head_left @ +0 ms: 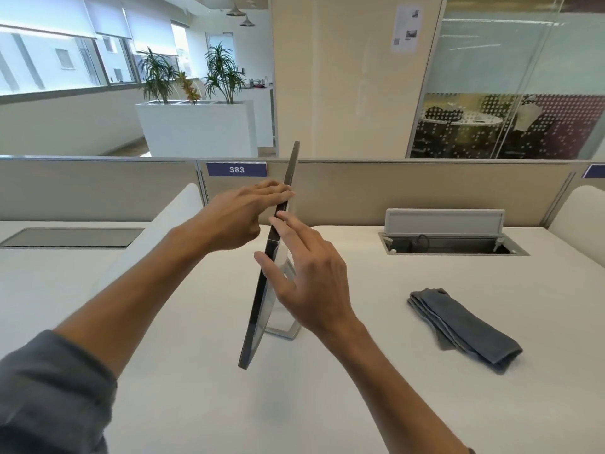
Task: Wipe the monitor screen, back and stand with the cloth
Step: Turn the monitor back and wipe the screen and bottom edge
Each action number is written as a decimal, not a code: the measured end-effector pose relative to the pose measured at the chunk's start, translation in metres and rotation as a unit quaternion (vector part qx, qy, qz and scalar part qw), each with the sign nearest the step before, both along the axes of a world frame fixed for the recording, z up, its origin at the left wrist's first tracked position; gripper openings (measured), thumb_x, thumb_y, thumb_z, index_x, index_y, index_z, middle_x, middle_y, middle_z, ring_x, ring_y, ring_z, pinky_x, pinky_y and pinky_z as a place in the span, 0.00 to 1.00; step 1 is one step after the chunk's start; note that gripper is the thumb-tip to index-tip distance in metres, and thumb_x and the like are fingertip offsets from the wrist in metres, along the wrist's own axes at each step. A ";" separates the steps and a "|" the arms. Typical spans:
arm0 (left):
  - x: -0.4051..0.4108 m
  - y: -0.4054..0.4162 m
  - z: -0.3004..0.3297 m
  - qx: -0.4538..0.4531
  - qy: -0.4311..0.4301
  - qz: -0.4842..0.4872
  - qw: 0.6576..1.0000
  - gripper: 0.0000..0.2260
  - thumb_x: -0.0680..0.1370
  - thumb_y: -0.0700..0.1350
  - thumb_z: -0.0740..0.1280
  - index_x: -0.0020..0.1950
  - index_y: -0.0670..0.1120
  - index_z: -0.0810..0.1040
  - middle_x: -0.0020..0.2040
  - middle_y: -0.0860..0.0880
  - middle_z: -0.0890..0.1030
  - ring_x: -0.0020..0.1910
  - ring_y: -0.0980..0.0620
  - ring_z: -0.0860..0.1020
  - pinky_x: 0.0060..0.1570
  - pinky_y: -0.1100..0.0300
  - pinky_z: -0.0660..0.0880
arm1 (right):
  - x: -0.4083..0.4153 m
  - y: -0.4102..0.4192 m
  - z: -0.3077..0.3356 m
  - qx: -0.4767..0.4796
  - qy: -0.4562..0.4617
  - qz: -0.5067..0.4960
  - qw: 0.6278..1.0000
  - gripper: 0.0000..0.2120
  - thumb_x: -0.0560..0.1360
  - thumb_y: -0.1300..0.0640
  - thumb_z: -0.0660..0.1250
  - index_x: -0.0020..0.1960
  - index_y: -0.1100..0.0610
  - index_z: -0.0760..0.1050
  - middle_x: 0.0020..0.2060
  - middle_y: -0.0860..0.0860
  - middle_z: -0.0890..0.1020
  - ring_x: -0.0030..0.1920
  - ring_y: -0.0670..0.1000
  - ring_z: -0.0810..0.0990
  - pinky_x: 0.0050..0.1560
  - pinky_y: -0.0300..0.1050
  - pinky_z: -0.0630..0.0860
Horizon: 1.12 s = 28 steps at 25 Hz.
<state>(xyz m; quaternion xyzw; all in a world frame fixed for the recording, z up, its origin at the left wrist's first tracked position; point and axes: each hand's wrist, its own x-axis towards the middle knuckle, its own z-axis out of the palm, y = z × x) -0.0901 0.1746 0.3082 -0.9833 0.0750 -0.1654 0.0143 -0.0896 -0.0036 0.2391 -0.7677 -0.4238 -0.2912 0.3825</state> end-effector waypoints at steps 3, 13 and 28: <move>0.005 0.002 -0.009 -0.029 -0.015 0.007 0.999 0.36 0.73 0.30 0.61 0.77 0.56 0.59 0.77 0.57 0.60 0.76 0.56 0.58 0.54 0.52 0.76 | 0.003 -0.001 -0.001 0.006 -0.007 0.010 1.000 0.25 0.79 0.43 0.62 0.70 0.55 0.70 0.68 0.49 0.75 0.66 0.47 0.73 0.62 0.41 0.73; 0.037 -0.007 -0.016 -0.069 -0.055 0.037 0.995 0.33 0.74 0.31 0.59 0.75 0.55 0.63 0.76 0.54 0.63 0.70 0.48 0.68 0.54 0.48 0.74 | 0.027 -0.018 -0.003 0.005 -0.019 0.062 0.998 0.25 0.80 0.48 0.60 0.71 0.61 0.68 0.69 0.55 0.73 0.70 0.51 0.71 0.68 0.44 0.71; 0.116 -0.032 -0.019 -0.111 -0.029 0.025 0.993 0.35 0.71 0.29 0.56 0.75 0.54 0.62 0.76 0.52 0.63 0.70 0.45 0.67 0.62 0.43 0.71 | 0.123 -0.104 -0.009 0.041 0.123 0.128 0.983 0.23 0.80 0.54 0.60 0.74 0.56 0.64 0.71 0.47 0.70 0.71 0.46 0.68 0.67 0.52 0.70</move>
